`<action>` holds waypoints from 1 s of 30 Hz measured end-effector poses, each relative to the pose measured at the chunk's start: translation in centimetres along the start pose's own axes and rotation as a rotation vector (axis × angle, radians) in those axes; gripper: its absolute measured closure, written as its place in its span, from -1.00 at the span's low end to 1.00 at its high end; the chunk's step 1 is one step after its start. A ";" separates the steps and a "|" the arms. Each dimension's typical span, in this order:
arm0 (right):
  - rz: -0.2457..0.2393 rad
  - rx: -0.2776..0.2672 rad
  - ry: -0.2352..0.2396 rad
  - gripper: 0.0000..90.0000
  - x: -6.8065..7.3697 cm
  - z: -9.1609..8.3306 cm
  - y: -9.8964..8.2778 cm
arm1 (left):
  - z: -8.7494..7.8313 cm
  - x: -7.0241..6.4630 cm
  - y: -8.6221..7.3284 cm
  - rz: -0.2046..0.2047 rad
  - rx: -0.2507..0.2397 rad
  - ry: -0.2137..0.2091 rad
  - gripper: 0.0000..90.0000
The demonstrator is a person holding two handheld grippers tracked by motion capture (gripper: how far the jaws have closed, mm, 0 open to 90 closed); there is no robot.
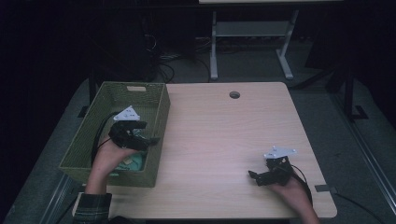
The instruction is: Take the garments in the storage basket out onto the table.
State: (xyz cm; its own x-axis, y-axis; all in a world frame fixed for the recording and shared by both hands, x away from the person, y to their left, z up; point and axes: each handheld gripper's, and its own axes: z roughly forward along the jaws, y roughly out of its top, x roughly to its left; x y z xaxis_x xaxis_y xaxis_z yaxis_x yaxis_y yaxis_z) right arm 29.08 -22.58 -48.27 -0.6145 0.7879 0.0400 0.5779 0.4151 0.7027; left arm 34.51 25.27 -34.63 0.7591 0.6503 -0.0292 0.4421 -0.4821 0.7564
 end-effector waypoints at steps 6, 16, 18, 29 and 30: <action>0.000 0.000 0.000 -0.96 0.0 0.0 0.0 | -0.5 0.7 -0.5 -0.016 0.003 0.028 -0.68; 0.000 0.000 0.000 -0.96 0.0 0.0 0.0 | -1.7 2.2 -1.5 -0.047 -0.008 0.073 -0.67; 0.000 0.000 0.000 -0.96 0.0 0.0 0.0 | -1.8 2.4 -1.7 -0.052 -0.009 0.081 -0.67; 0.000 0.000 0.000 -0.96 0.0 0.0 0.0 | -2.5 3.8 -2.9 -0.081 -0.003 0.123 -0.67; -0.001 0.001 0.000 -0.96 0.0 0.0 0.0 | -2.5 4.0 -3.0 -0.081 0.001 0.128 -0.67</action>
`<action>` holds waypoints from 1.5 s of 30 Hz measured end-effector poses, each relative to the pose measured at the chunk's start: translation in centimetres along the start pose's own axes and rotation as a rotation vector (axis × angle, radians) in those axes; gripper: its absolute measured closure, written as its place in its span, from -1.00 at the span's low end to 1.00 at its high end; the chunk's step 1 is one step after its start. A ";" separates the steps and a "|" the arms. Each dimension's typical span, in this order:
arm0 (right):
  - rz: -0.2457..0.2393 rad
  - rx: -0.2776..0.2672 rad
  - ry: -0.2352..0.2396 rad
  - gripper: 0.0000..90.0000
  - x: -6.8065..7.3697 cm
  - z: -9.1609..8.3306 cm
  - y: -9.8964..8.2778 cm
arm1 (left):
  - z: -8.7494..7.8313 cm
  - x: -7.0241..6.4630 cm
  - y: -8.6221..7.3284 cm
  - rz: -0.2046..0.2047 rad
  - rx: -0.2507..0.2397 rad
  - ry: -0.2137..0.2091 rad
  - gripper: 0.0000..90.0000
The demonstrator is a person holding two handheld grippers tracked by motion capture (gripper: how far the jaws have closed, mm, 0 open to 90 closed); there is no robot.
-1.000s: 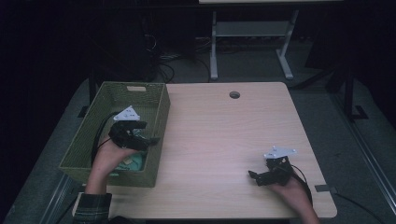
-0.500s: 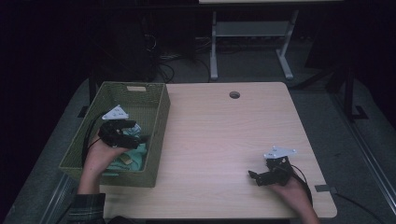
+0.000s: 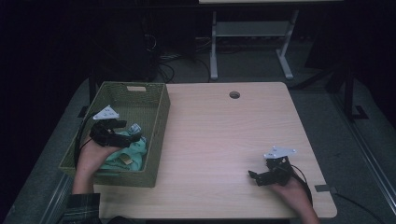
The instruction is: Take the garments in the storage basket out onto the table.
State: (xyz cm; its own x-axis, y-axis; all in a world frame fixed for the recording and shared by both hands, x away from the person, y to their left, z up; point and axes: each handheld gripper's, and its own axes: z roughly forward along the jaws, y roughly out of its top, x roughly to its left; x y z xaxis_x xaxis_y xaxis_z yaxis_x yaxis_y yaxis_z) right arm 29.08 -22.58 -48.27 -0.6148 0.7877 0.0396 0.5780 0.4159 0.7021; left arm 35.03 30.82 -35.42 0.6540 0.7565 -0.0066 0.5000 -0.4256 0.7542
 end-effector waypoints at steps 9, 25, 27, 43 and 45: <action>-0.005 -0.003 -0.002 -0.96 0.0 0.0 0.0 | 0.2 1.0 -1.2 -0.007 0.036 0.020 -0.67; -0.005 -0.004 -0.001 -0.96 0.0 0.0 0.0 | 1.8 2.0 -3.0 -0.019 0.144 -0.002 -0.67; -0.005 -0.003 -0.001 -0.96 0.0 0.0 0.0 | 2.0 2.1 -3.1 -0.016 0.164 -0.012 -0.67; -0.004 -0.003 -0.002 -0.96 0.0 0.0 0.0 | 3.0 2.0 -3.4 -0.002 0.254 -0.028 -0.67; -0.004 -0.003 -0.002 -0.96 0.0 0.0 0.0 | 3.2 1.9 -3.5 -0.008 0.261 -0.031 -0.67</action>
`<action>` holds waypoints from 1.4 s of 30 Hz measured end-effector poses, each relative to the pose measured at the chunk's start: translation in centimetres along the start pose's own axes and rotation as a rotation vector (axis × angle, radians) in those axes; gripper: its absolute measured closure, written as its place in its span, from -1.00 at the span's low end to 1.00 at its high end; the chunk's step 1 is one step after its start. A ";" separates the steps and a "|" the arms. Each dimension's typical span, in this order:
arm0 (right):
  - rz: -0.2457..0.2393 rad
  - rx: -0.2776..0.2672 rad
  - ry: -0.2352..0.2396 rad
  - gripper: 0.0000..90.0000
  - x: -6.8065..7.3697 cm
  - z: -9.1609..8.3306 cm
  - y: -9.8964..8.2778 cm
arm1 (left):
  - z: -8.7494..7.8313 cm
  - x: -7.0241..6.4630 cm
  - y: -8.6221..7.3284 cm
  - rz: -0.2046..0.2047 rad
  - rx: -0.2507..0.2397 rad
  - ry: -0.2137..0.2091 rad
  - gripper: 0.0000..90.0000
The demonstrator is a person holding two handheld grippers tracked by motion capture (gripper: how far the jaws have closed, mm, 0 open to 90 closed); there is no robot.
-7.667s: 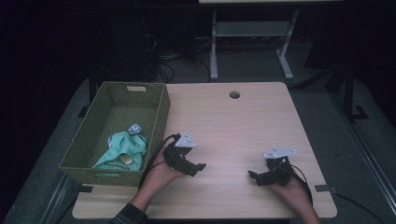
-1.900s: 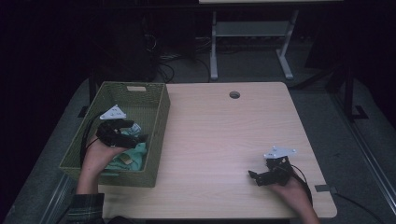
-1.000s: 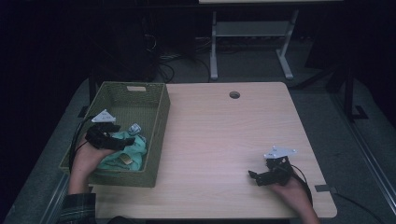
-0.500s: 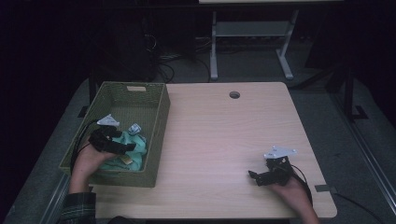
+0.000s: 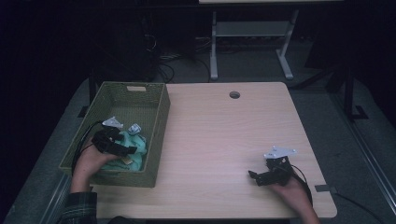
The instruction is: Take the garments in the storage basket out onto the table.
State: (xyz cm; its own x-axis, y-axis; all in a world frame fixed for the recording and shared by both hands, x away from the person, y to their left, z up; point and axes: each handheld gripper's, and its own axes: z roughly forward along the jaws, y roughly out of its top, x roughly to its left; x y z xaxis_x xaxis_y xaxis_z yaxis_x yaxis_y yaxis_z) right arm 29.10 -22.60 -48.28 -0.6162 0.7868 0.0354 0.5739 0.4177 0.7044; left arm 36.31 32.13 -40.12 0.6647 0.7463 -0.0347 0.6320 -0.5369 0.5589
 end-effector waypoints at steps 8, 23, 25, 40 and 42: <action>0.000 0.000 0.000 -0.96 0.0 0.0 0.0 | 1.0 -0.3 0.2 0.021 0.086 0.010 -0.63; 0.003 0.002 0.002 -0.96 0.0 0.0 0.0 | 0.9 -0.2 0.3 0.040 0.111 -0.011 0.40; 0.004 0.003 0.002 -0.96 0.0 0.0 0.0 | 0.6 -0.3 0.4 0.030 0.096 -0.005 0.58; 0.004 0.002 0.002 -0.96 0.0 0.0 0.0 | -2.6 0.4 0.6 -0.052 -0.153 -0.010 0.73; 0.004 0.002 0.002 -0.96 0.0 0.0 0.0 | -3.0 0.4 0.7 -0.059 -0.178 -0.012 0.74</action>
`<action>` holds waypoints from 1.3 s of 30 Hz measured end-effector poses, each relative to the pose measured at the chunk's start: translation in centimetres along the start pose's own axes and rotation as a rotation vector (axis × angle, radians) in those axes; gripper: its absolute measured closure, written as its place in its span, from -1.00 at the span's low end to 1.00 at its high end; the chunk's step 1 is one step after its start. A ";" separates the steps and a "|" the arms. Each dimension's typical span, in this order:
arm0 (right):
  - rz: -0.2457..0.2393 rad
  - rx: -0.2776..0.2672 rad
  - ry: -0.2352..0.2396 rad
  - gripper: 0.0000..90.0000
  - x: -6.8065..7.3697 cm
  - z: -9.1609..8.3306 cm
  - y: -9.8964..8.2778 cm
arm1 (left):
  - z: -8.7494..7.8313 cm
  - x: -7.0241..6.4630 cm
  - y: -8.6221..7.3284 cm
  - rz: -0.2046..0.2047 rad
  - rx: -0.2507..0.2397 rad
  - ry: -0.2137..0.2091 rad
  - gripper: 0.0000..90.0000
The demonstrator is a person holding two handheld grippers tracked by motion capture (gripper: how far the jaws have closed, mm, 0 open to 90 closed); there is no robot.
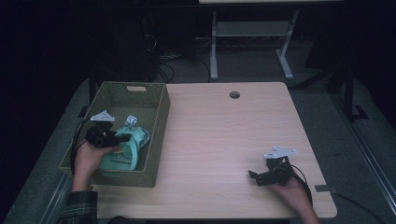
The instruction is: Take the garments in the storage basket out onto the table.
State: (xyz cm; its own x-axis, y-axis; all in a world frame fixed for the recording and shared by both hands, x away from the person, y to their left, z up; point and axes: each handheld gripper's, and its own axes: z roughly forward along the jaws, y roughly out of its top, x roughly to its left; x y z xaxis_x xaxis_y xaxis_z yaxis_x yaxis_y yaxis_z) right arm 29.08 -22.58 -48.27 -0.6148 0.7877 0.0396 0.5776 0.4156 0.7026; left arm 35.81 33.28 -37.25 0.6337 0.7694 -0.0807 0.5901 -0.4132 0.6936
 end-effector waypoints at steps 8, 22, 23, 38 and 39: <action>0.000 0.000 0.000 -0.96 0.0 0.0 0.0 | -2.3 0.2 0.9 -0.035 -0.124 -0.034 0.75; 0.000 -0.001 0.000 -0.96 0.0 0.0 0.0 | -4.9 -0.4 4.3 -0.050 -0.246 -0.093 0.75; 0.000 -0.001 0.000 -0.96 0.0 0.0 0.0 | -5.0 -0.4 4.5 -0.052 -0.252 -0.099 0.75; 0.000 -0.001 0.000 -0.96 0.0 0.0 0.0 | -6.4 -1.8 7.5 -0.020 -0.330 -0.171 0.75; 0.000 -0.001 0.000 -0.96 0.0 0.0 0.0 | -6.4 -2.0 7.7 -0.017 -0.333 -0.174 0.75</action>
State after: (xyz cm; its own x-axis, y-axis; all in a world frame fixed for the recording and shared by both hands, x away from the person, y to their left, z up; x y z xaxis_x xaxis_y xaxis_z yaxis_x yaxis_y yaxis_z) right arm 29.09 -22.58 -48.27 -0.6146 0.7879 0.0395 0.5771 0.4149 0.7034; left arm 35.89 31.69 -27.13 0.7174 0.6690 -0.1946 0.4243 -0.1980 0.8836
